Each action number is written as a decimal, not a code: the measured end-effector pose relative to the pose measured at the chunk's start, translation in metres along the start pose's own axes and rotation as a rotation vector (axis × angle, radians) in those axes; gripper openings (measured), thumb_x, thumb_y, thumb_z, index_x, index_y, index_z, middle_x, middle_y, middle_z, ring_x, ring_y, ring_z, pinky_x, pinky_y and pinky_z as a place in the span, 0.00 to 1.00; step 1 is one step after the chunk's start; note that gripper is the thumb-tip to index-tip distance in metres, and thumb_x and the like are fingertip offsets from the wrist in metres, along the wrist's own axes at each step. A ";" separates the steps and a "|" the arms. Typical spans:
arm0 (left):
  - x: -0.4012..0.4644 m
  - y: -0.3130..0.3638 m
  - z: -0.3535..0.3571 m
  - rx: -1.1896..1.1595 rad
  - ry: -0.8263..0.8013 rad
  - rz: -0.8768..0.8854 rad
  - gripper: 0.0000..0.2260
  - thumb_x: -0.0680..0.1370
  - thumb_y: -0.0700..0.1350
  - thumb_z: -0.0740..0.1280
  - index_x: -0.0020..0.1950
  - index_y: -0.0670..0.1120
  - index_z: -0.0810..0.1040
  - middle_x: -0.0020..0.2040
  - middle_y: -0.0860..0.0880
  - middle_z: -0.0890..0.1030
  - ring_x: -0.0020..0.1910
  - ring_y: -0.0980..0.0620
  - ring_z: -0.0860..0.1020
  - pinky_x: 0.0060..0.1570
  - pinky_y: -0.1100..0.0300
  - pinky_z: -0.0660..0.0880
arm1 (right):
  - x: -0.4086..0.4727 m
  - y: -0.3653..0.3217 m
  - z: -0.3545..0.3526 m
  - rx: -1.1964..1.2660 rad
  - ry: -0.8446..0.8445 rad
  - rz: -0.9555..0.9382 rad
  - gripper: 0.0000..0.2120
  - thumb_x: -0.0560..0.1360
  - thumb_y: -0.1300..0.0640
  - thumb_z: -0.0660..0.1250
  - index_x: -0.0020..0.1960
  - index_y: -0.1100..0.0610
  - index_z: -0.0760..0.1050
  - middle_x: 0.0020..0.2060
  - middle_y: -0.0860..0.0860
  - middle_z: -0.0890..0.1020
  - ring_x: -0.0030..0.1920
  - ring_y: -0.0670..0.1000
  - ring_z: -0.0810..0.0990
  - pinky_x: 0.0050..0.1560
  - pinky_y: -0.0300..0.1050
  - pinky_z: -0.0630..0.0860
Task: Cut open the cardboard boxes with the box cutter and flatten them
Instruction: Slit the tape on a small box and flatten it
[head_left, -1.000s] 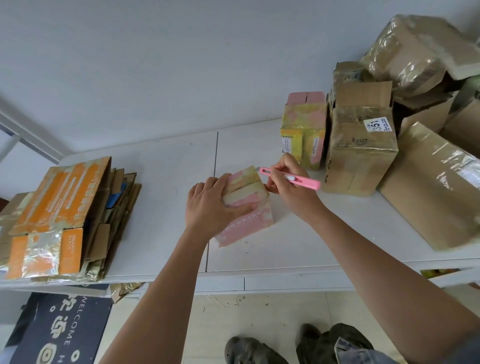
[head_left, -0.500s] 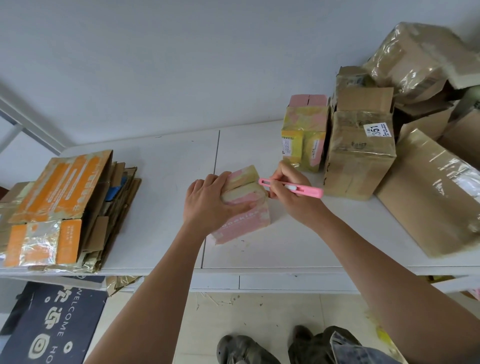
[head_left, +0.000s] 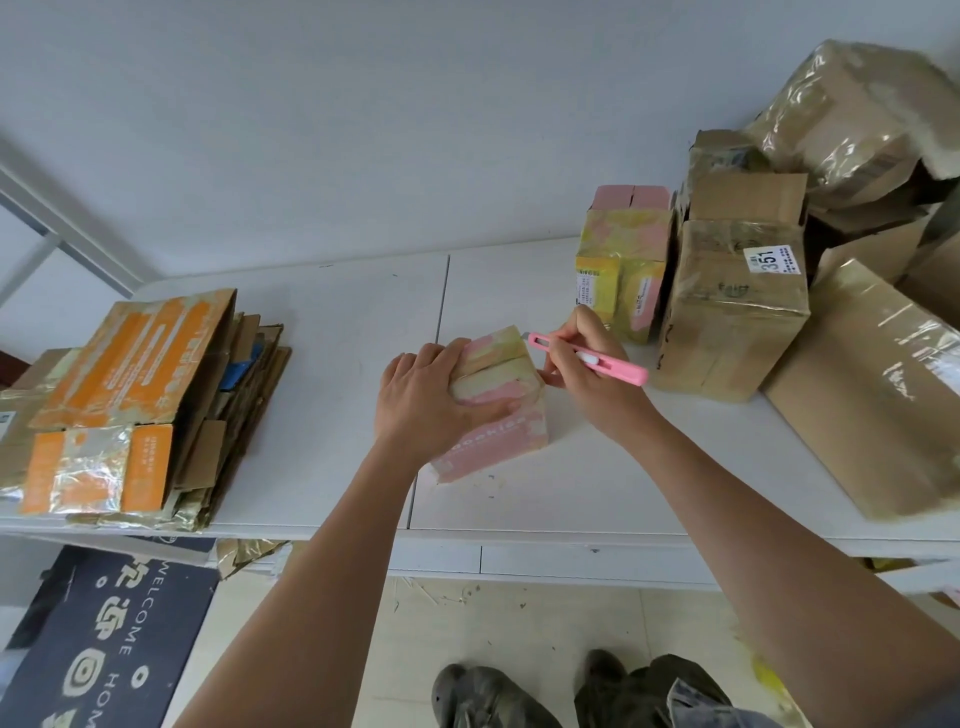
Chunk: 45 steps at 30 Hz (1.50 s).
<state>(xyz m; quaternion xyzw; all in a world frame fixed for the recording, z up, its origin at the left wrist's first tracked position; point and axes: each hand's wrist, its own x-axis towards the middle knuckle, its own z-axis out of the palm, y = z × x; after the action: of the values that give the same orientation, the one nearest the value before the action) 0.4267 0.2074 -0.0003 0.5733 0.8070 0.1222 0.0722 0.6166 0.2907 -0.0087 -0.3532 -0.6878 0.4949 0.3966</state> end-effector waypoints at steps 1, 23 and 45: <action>0.000 0.000 0.000 0.002 -0.002 0.003 0.46 0.58 0.82 0.56 0.71 0.59 0.66 0.61 0.57 0.74 0.62 0.49 0.71 0.68 0.56 0.60 | 0.001 -0.002 0.000 -0.015 -0.012 -0.006 0.08 0.81 0.66 0.59 0.45 0.67 0.64 0.38 0.69 0.73 0.42 0.66 0.75 0.46 0.65 0.76; -0.002 0.003 -0.002 -0.001 -0.031 -0.001 0.46 0.58 0.82 0.58 0.71 0.59 0.66 0.61 0.57 0.73 0.61 0.50 0.70 0.68 0.56 0.60 | -0.017 0.003 -0.020 -0.073 -0.176 -0.051 0.10 0.81 0.60 0.60 0.44 0.63 0.62 0.36 0.65 0.68 0.37 0.68 0.70 0.43 0.76 0.73; 0.007 0.020 -0.024 0.037 -0.203 -0.436 0.40 0.73 0.74 0.54 0.78 0.56 0.48 0.67 0.39 0.71 0.62 0.40 0.75 0.54 0.49 0.71 | -0.049 0.005 -0.023 0.225 0.027 0.112 0.10 0.82 0.61 0.61 0.44 0.50 0.68 0.38 0.47 0.77 0.38 0.49 0.80 0.42 0.58 0.84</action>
<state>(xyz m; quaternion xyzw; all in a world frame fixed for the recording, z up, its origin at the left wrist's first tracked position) 0.4366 0.2176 0.0282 0.3960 0.9024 0.0307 0.1672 0.6592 0.2584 -0.0188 -0.3509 -0.6018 0.5854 0.4147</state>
